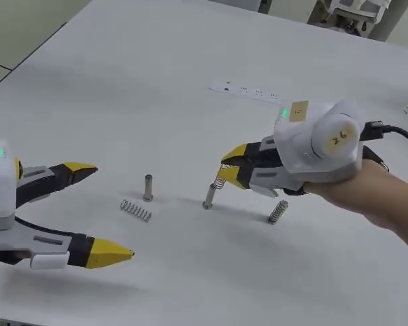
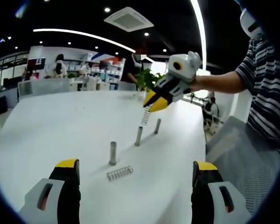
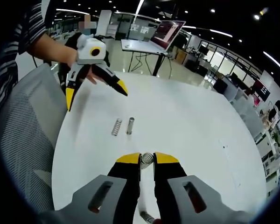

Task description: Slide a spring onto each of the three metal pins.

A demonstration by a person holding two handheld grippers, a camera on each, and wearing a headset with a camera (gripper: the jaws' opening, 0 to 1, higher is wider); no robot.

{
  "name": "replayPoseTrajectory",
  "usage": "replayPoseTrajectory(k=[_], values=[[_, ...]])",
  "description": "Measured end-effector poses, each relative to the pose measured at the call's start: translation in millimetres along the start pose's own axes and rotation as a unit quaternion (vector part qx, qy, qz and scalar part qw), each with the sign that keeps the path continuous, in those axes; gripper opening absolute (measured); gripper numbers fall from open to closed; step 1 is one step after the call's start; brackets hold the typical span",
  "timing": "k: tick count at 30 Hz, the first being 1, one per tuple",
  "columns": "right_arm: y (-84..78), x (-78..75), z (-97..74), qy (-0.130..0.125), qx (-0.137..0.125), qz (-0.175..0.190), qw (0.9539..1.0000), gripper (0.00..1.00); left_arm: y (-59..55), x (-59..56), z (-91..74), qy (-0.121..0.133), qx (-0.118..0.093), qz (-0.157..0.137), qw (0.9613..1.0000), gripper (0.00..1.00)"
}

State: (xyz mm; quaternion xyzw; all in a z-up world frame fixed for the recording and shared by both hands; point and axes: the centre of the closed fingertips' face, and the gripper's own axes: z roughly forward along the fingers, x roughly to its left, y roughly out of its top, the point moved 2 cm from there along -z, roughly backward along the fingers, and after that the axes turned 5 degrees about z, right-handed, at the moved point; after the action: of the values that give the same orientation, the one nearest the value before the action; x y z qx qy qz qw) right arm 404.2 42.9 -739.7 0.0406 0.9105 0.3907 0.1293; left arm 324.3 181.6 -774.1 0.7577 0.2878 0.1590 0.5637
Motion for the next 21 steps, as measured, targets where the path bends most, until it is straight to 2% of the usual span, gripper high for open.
replayPoseTrajectory(k=[12,21], values=[[-1.6,1.3,10.1,0.004,0.002,0.007,1.0,0.07,0.0,3.2,-4.0,0.008,-0.003,-0.002,1.0,0.97],[-11.4,1.5,21.1,0.009,0.021,0.014,0.9996,0.07,0.3,2.7,-2.9,0.008,-0.005,-0.005,0.9999,0.96]])
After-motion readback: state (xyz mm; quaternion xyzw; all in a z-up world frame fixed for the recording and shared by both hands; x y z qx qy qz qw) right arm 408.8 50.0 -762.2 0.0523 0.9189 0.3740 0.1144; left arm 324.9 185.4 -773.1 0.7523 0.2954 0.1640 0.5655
